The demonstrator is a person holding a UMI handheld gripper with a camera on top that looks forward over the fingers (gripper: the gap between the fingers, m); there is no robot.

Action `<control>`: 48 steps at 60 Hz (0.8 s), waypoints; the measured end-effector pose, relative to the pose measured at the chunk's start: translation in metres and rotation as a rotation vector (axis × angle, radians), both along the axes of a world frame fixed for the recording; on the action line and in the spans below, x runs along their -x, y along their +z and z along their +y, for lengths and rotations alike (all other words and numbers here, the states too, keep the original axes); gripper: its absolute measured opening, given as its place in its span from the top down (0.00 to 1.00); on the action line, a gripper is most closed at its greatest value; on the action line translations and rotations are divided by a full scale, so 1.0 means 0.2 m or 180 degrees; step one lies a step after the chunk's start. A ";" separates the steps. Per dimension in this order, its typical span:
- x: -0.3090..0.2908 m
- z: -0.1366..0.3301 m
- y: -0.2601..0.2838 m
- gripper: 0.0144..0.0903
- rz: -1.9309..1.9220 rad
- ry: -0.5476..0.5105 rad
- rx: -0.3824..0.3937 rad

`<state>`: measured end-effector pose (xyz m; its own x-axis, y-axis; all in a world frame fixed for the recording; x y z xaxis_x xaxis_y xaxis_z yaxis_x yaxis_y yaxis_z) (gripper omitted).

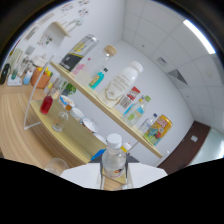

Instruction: Make me a cup of Mojito.

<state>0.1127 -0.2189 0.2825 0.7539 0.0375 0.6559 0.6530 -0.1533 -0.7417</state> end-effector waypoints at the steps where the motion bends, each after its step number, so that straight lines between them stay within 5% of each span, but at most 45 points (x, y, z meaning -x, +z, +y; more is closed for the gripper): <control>1: -0.01 0.00 -0.01 0.73 0.0162 -0.0037 0.0006; 30: -0.22 0.06 -1.03 0.74 0.2296 -0.0492 0.1012; 48: -0.25 0.05 -1.28 0.73 0.2383 -0.0576 0.1339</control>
<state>0.1623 -0.2084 0.0256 0.9985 0.0031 -0.0548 -0.0435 -0.5646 -0.8242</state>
